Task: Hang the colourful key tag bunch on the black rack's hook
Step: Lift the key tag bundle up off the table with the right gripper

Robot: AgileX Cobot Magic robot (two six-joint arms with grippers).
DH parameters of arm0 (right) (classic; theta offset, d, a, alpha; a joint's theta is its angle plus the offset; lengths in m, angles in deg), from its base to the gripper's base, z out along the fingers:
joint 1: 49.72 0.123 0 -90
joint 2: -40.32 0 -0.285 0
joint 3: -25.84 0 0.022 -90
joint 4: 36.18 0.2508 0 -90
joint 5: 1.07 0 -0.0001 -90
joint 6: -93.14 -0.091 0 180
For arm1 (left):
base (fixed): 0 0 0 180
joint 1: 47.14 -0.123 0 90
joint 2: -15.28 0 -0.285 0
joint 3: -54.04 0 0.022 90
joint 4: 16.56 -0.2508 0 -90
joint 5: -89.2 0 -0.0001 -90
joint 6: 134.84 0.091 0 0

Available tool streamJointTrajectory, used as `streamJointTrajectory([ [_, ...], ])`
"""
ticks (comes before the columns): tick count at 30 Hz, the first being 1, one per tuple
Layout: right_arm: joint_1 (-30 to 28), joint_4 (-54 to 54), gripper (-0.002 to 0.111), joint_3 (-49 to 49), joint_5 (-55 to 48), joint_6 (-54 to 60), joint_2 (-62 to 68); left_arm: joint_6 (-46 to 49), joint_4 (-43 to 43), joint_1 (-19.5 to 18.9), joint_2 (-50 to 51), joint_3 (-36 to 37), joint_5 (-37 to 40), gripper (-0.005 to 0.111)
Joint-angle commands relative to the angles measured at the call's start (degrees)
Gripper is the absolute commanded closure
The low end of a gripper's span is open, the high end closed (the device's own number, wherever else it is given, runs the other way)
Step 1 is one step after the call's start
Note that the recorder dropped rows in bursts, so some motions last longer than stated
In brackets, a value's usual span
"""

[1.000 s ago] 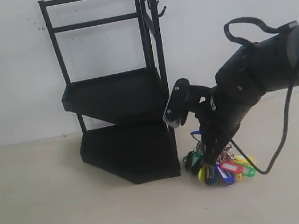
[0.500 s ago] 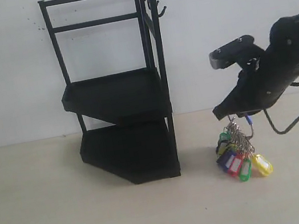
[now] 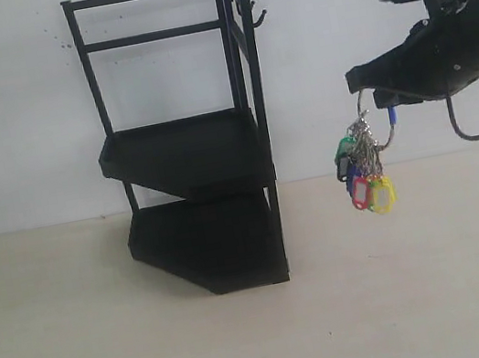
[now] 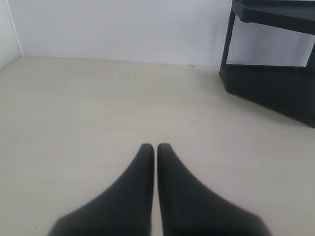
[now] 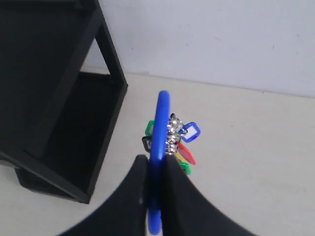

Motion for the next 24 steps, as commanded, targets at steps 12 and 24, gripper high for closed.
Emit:
streamJointTrajectory([
  [12, 1.92, 7.31, 0.108, -0.27, 5.86, 2.58, -12.17, 0.02, -0.12, -0.19, 0.20, -0.14, -0.03, 0.102],
  [24, 2.43, 7.36, 0.108, -0.27, 1.15, 9.79, -20.47, 0.02, -0.12, -0.19, 0.20, -0.14, -0.03, 0.102],
])
